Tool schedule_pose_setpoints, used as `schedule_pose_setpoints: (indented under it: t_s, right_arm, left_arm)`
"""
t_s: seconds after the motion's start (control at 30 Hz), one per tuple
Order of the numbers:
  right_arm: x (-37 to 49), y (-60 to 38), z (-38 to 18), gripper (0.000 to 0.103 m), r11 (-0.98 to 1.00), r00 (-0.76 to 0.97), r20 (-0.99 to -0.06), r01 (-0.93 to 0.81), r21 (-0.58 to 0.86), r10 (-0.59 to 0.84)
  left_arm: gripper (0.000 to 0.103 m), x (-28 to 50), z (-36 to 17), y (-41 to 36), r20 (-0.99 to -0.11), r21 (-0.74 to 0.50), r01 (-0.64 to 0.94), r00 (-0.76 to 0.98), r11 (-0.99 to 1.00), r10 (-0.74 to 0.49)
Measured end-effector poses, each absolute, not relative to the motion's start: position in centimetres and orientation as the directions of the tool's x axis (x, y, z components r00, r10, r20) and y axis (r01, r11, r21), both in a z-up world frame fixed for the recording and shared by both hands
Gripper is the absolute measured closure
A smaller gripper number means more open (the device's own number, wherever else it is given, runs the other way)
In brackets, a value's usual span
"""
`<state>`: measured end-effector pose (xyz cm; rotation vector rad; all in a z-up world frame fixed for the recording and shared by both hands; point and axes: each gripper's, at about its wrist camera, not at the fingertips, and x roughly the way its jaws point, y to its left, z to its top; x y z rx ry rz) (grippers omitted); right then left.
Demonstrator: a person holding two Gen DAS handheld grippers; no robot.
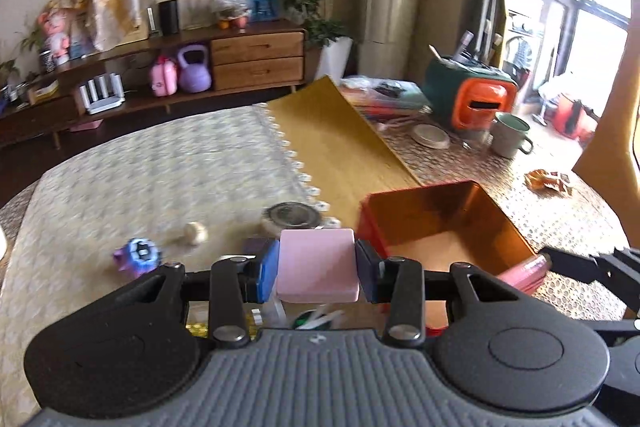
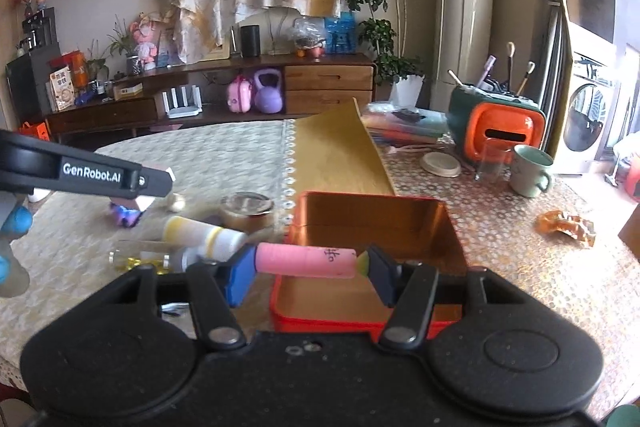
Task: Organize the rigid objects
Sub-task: 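Carry the sponge block and eraser with both tools over the red box, then open both tools to drop the sponge block and eraser into the red box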
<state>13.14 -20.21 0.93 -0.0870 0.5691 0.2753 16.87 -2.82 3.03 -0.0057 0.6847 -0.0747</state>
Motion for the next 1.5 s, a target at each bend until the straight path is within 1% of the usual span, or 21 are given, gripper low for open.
schedule_pose_setpoints:
  t_s: [0.23, 0.47, 0.73, 0.8, 0.97, 1.1, 1.33, 1.5]
  right_arm:
    - [14.7, -22.4, 0.3, 0.044, 0.964, 0.806, -0.552, -0.267, -0.020, 0.212]
    - [16.8, -24.1, -1.0, 0.045, 0.966, 0.792, -0.578, -0.258, -0.023, 0.198]
    - [19.6, -24.7, -3.0, 0.045, 0.954, 0.747, -0.631, -0.298, -0.034, 0.210]
    - [20.1, -24.6, -3.5, 0.045, 0.951, 0.737, -0.644, -0.306, -0.045, 0.207]
    - [22.2, -24.4, -5.2, 0.045, 0.942, 0.674, -0.708, -0.334, -0.037, 0.211]
    - [23.3, -24.0, -6.1, 0.045, 0.938, 0.656, -0.729, -0.343, -0.060, 0.193]
    - [25.2, -24.3, -7.2, 0.045, 0.941, 0.602, -0.780, -0.335, -0.054, 0.169]
    - [25.6, -24.3, -7.5, 0.045, 0.942, 0.588, -0.793, -0.330, -0.057, 0.158]
  left_arm:
    - [0.063, 19.2, 2.3, -7.2, -0.647, 0.003, 0.116, 0.758, 0.993, -0.087]
    - [0.063, 22.9, 1.8, -10.6, -0.672, 0.000, 0.174, 0.729, 0.985, -0.129]
    - [0.062, 27.8, -1.2, -14.5, -0.745, 0.021, 0.212, 0.655, 0.977, -0.126]
    - [0.062, 28.9, -2.2, -14.9, -0.762, 0.012, 0.216, 0.635, 0.976, -0.131]
    - [0.062, 31.2, -4.4, -15.8, -0.801, -0.010, 0.231, 0.580, 0.973, -0.146]
    - [0.062, 32.6, -5.9, -16.3, -0.823, -0.011, 0.234, 0.550, 0.972, -0.141]
    - [0.062, 34.7, -7.5, -16.5, -0.860, -0.044, 0.222, 0.488, 0.974, -0.150]
    - [0.062, 35.2, -8.4, -16.8, -0.877, -0.059, 0.229, 0.453, 0.972, -0.160]
